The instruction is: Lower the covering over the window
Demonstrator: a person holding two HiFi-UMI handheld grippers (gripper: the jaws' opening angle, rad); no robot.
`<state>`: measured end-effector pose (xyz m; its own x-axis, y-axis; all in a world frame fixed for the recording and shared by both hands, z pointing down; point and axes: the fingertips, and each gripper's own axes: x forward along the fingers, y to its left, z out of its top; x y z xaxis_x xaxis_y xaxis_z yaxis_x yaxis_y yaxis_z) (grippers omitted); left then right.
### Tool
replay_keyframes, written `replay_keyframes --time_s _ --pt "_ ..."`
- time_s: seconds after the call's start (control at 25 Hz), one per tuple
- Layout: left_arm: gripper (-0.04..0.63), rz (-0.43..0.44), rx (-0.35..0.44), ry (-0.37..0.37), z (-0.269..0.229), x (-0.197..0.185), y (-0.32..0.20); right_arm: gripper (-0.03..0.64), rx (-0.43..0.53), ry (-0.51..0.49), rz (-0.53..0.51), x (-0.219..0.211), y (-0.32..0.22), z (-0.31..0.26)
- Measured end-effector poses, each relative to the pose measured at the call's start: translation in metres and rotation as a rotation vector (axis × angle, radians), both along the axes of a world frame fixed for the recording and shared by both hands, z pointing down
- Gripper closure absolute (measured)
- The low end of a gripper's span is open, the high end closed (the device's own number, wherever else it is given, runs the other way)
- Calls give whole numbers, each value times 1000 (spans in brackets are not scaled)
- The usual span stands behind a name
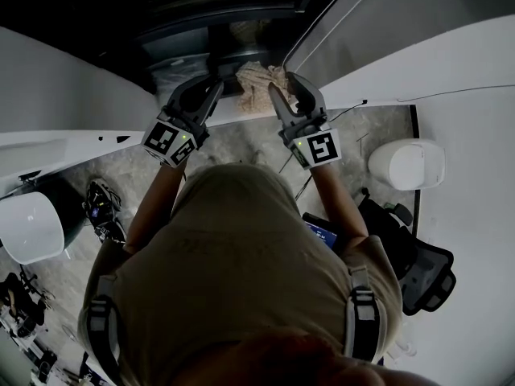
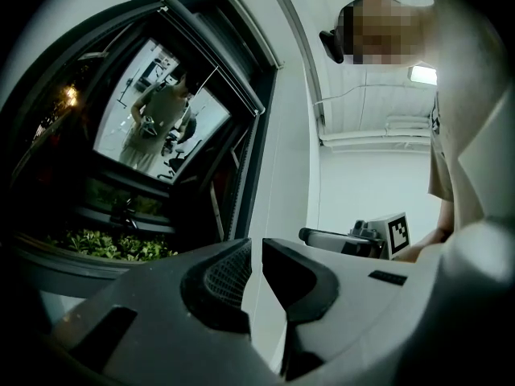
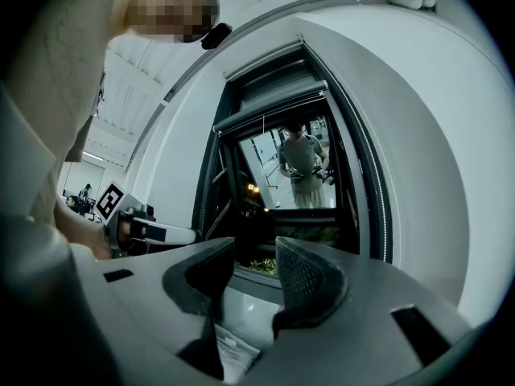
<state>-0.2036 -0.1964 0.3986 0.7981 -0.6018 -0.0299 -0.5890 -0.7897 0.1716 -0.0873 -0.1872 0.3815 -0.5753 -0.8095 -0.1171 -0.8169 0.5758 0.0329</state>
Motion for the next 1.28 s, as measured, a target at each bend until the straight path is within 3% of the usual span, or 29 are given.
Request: replay_keyframes --time_s 0.56,1.28 --pt "560 -9 9 -32 -3 18 -2 453 -4 -13 11 22 -2 1" --pt "560 -41 -70 -69 40 33 1 453 -63 26 42 47 6 30"
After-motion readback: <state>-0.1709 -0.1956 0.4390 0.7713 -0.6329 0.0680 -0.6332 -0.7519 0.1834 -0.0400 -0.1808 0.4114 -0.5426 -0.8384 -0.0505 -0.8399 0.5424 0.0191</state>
